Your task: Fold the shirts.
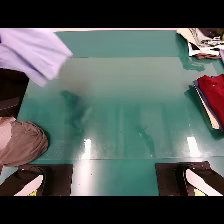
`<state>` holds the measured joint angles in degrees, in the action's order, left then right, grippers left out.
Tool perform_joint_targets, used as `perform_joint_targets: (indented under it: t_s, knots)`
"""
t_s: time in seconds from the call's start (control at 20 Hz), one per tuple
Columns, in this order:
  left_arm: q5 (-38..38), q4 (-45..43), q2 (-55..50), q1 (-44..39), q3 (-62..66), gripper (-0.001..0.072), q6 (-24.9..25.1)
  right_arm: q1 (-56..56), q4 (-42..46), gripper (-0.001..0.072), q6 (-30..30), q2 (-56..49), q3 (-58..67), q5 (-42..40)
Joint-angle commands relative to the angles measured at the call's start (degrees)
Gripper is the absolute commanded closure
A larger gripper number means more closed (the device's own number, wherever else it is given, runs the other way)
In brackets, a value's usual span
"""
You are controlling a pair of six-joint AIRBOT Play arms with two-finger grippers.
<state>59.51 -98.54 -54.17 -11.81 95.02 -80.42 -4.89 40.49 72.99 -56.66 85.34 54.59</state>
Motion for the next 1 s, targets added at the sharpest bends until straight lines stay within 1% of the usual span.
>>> perform_joint_targets:
  t_s: [0.0,0.15,0.25,0.3,0.35,0.4,0.45,0.55,0.6,0.7,0.75,0.85,0.95]
  knots:
    - [3.63,-0.04,-3.69,-14.78,2.51,0.0680,1.46,-0.13,0.11,0.0694,-0.02,2.27,0.04,-3.74]
    - [6.43,0.81,-14.27,-24.98,2.51,0.0678,1.46,-0.13,0.04,0.0694,-0.02,2.82,0.04,-3.34]
    - [3.78,6.36,-22.16,-30.40,2.54,0.0676,1.49,-0.13,0.02,0.0694,0.00,2.84,0.04,-2.93]
    - [1.44,10.40,-25.64,-32.57,2.54,0.0559,1.53,-0.13,0.02,0.0694,0.00,2.84,0.04,-2.67]
    - [-1.29,14.51,-28.76,-34.38,2.54,0.0184,1.53,-0.13,0.04,0.0694,0.00,2.84,0.04,-2.36]
    - [-3.32,16.59,-30.75,-35.26,2.54,0.0091,1.51,-0.13,0.02,0.0694,0.00,2.84,0.04,-2.10]
    - [-4.31,16.55,-31.58,-35.26,2.58,0.0091,1.38,-0.13,0.02,0.0694,0.00,2.84,0.04,-1.95]
    - [-2.10,14.49,-30.95,-31.32,3.87,0.0091,0.28,-0.13,0.04,0.0694,0.00,2.84,0.04,-1.88]
    - [-0.17,14.58,-30.32,-27.23,4.76,0.0092,-0.61,-0.13,0.04,0.0694,0.00,2.84,0.04,-1.88]
    - [0.79,16.65,-29.88,-17.86,4.70,0.0092,-3.82,-0.13,0.02,0.0694,0.00,2.84,0.04,-1.86]
    - [1.44,20.87,-30.23,-12.61,3.72,0.0092,-4.96,-0.09,0.02,0.0694,0.00,2.84,0.02,-1.79]
    - [1.51,30.49,-31.50,-3.91,-0.09,0.0092,-4.50,-0.07,0.04,0.0694,0.00,2.84,0.02,-0.66]
    - [-0.39,35.87,-32.87,2.75,-5.03,0.0092,-4.68,-0.07,0.04,0.0694,0.00,2.84,0.02,0.92]
